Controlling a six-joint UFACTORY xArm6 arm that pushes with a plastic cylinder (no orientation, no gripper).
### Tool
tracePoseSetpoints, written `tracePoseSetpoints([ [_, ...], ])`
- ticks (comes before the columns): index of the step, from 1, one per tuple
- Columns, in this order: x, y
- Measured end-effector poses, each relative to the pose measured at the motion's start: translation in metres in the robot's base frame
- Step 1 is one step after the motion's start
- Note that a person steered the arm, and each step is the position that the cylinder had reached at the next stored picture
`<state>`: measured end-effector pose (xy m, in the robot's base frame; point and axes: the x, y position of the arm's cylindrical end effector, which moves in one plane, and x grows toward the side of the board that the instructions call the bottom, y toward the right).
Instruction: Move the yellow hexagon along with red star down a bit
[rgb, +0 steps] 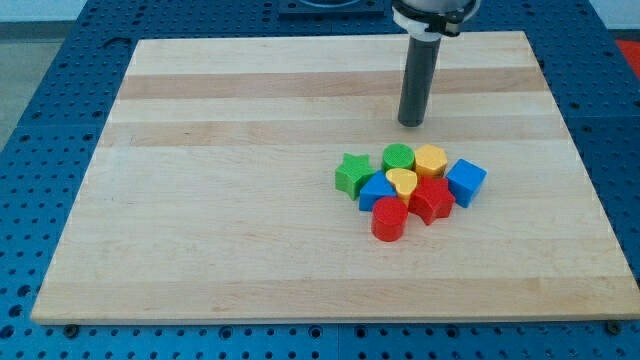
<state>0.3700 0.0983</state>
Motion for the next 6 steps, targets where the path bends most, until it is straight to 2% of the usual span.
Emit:
tracePoseSetpoints([
  [2,0.009,0.014],
  [6,0.108,0.014],
])
